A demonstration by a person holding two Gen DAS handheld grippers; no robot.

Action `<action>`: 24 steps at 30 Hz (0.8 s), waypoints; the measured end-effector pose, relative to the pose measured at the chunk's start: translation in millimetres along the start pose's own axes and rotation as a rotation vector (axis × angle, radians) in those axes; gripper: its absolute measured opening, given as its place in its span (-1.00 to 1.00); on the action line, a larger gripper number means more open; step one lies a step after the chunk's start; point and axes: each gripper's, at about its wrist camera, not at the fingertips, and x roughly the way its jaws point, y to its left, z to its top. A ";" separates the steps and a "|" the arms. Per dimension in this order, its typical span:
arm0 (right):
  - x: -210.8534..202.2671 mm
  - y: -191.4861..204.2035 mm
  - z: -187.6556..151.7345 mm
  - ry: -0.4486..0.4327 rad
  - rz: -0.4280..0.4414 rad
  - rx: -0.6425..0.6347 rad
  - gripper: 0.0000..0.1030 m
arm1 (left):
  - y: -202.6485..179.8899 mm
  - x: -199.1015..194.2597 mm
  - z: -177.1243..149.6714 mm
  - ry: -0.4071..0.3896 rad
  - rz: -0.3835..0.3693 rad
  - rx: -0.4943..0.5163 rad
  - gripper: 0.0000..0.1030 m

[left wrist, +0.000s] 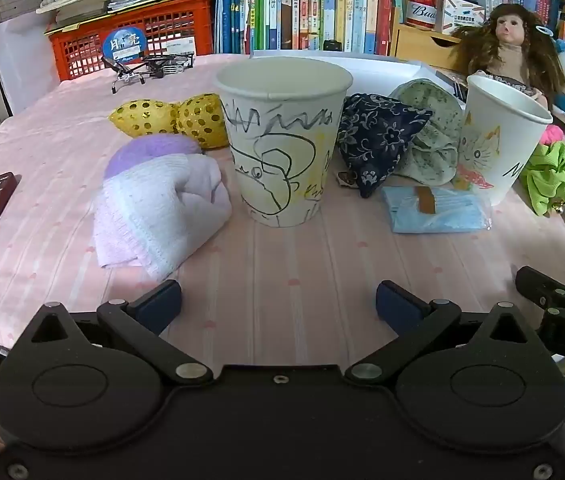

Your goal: Organize soft objects

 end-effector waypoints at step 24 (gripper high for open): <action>0.6 0.2 0.4 0.008 -0.001 -0.002 1.00 | -0.1 0.3 0.0 0.015 0.001 0.000 1.00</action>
